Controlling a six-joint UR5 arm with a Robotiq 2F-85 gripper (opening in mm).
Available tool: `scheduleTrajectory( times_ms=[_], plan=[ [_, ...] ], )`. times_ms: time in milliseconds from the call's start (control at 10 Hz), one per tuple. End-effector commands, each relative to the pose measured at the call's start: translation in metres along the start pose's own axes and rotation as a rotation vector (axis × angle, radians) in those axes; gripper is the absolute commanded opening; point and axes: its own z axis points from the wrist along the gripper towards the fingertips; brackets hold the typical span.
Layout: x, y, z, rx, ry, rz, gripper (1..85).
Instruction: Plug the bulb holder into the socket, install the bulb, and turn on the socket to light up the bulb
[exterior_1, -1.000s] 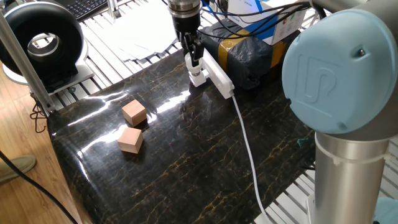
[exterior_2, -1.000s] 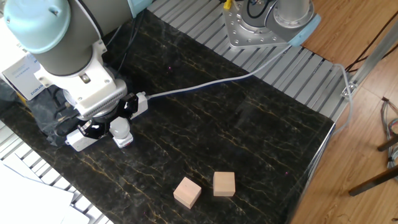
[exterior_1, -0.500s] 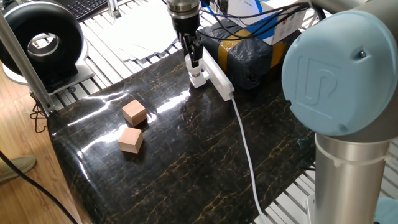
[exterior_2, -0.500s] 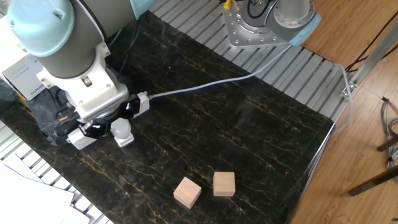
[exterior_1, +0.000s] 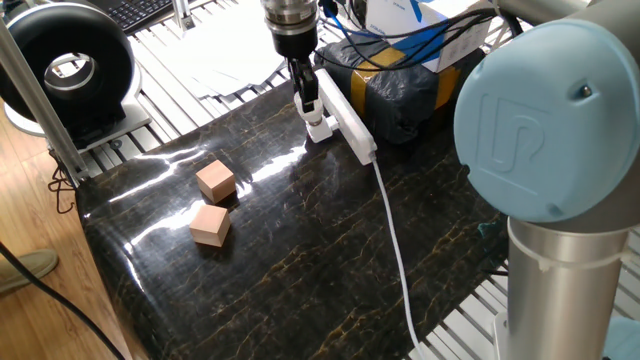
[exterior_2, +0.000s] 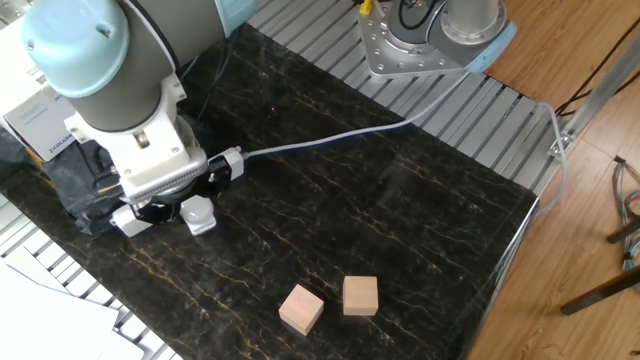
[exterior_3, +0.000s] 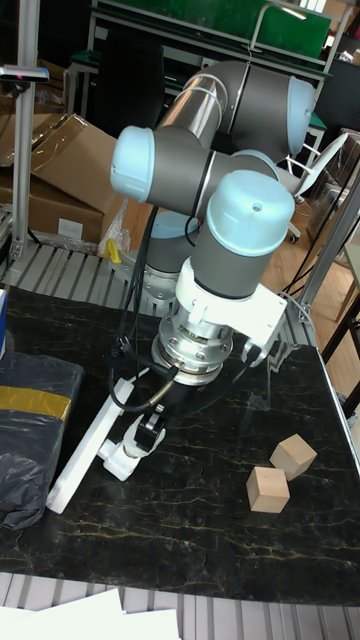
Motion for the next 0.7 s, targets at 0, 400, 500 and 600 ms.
scheduleTrajectory(
  times_ms=[0,400,500,600],
  plan=[
    [-0.0066,0.0006,-0.0004,0.006,-0.021,0.094,16.7],
    [-0.0163,-0.0048,0.008,0.062,-0.042,0.264,11.3],
    [-0.0154,-0.0065,0.0079,0.074,-0.037,0.303,10.0],
    [-0.0125,-0.0067,0.0067,0.079,-0.024,0.311,10.0]
  ],
)
